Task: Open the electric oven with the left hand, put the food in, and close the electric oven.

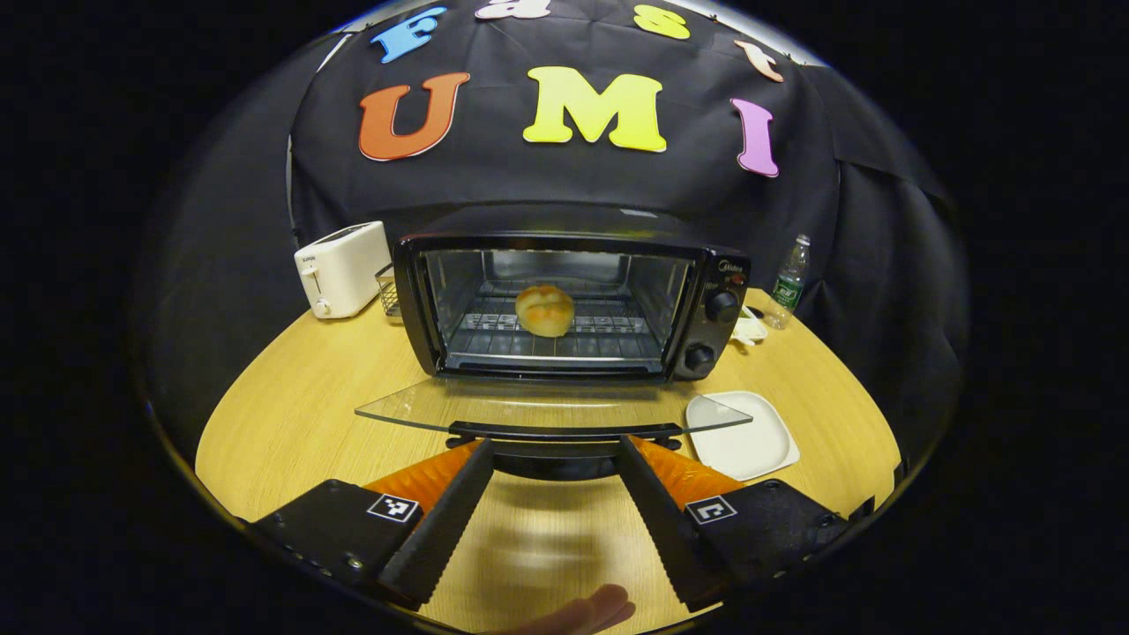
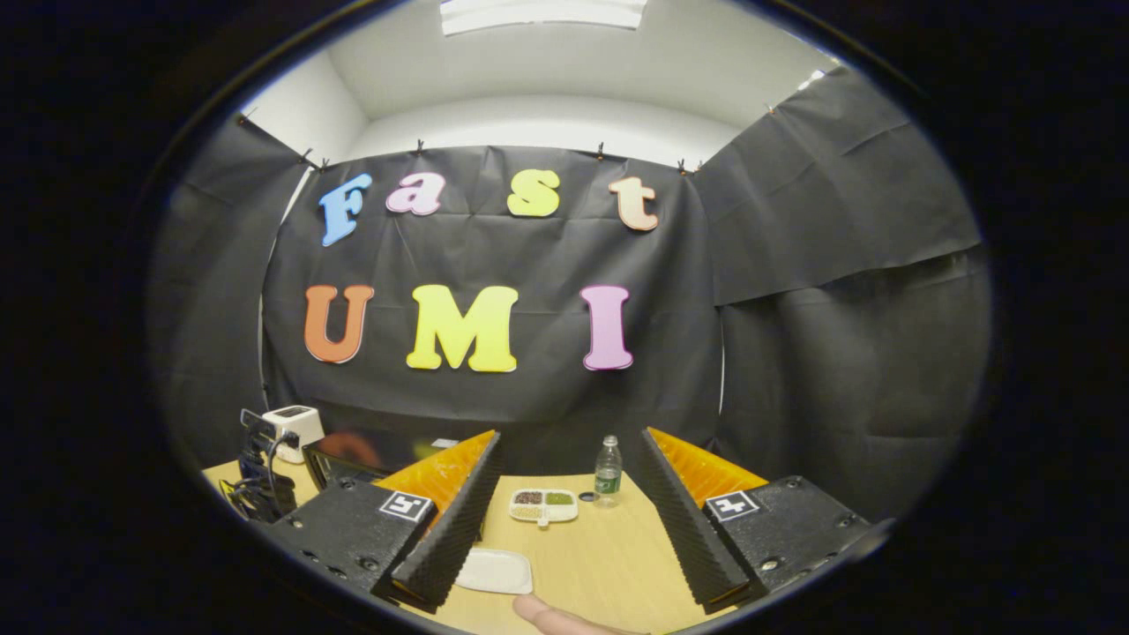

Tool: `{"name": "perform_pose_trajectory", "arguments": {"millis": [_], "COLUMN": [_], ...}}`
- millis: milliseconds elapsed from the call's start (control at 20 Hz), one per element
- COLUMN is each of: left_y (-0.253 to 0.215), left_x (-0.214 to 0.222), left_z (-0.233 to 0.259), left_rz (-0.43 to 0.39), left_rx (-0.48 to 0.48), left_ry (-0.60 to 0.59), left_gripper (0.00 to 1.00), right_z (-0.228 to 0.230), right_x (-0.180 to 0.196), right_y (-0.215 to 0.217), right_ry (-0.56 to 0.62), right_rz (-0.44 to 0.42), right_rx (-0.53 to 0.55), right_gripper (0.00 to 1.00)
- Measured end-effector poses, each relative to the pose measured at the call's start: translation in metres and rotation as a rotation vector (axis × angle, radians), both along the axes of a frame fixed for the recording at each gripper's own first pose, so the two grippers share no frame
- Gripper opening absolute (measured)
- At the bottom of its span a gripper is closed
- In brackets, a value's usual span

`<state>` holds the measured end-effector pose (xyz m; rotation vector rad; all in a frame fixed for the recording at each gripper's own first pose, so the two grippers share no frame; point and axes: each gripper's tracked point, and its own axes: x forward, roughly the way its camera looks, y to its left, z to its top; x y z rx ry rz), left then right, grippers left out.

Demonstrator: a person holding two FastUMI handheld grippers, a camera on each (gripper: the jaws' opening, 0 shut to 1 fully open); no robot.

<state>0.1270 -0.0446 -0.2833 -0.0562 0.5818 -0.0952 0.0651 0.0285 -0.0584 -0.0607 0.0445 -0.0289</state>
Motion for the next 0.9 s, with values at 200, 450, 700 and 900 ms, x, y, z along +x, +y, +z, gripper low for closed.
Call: {"name": "perform_pose_trajectory", "arguments": {"millis": [200,450,700,900], "left_y": [0.004,0.007,0.010,0.015], "left_x": [0.013,0.036,0.060,0.094], "left_z": [0.017,0.036,0.053,0.071], "left_rz": [0.008,0.012,0.005,-0.008], "left_rx": [-0.021,-0.060,-0.092,-0.069], "left_ry": [-0.040,-0.092,-0.139,-0.227], "left_gripper": [0.96,0.99,0.99,0.98], "right_z": [-0.004,-0.007,-0.009,-0.013], "right_x": [0.001,0.002,0.004,0.006], "right_y": [-0.001,-0.002,-0.001,-0.002], "right_ry": [0.008,0.013,0.020,0.031], "right_rz": [-0.004,-0.010,-0.012,-0.021], "right_rx": [0.003,0.002,-0.004,0.001], "right_gripper": [0.95,0.98,0.98,0.95]}}
